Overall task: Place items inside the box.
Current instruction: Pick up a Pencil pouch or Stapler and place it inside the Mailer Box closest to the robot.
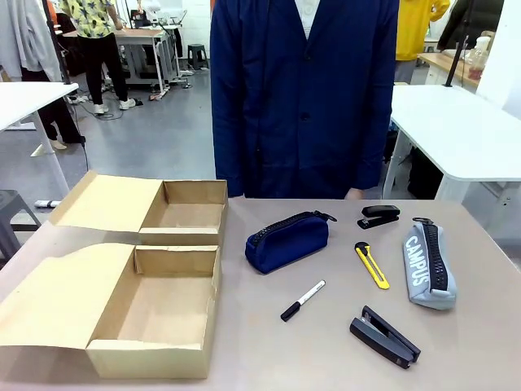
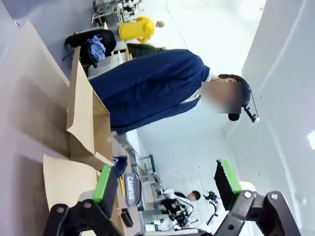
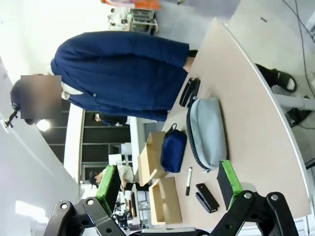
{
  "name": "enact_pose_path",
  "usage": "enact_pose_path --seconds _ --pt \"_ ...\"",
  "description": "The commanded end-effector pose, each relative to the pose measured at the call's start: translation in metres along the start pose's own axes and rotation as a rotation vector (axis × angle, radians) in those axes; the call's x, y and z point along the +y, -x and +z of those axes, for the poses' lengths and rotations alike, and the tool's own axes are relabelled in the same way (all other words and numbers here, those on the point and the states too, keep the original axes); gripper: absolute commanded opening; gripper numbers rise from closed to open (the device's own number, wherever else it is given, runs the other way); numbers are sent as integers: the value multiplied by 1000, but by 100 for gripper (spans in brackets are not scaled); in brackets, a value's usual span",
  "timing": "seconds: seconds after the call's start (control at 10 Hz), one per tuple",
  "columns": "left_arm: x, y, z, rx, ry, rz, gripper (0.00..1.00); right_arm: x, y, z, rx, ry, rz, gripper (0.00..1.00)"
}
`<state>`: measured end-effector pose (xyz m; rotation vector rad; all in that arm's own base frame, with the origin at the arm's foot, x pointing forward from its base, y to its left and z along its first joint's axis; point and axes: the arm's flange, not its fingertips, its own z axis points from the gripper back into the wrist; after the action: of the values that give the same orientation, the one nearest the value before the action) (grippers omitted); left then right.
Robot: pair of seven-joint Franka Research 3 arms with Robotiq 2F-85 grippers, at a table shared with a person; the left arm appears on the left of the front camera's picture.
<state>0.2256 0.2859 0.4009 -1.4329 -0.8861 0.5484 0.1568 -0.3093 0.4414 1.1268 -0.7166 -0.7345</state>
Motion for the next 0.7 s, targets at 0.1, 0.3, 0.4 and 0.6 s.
enact_pose_path --seconds 0.1,0.3,0.4,0.6 --pt "-18 6 6 39 -22 -48 100 21 6 4 9 -3 41 100" --pt "-18 6 6 39 -22 -48 100 21 6 4 9 -3 41 100" --pt "-18 6 6 39 -22 -48 100 23 6 1 21 10 18 100" --pt "-18 6 6 39 -22 -48 100 42 10 -71 140 68 162 100"
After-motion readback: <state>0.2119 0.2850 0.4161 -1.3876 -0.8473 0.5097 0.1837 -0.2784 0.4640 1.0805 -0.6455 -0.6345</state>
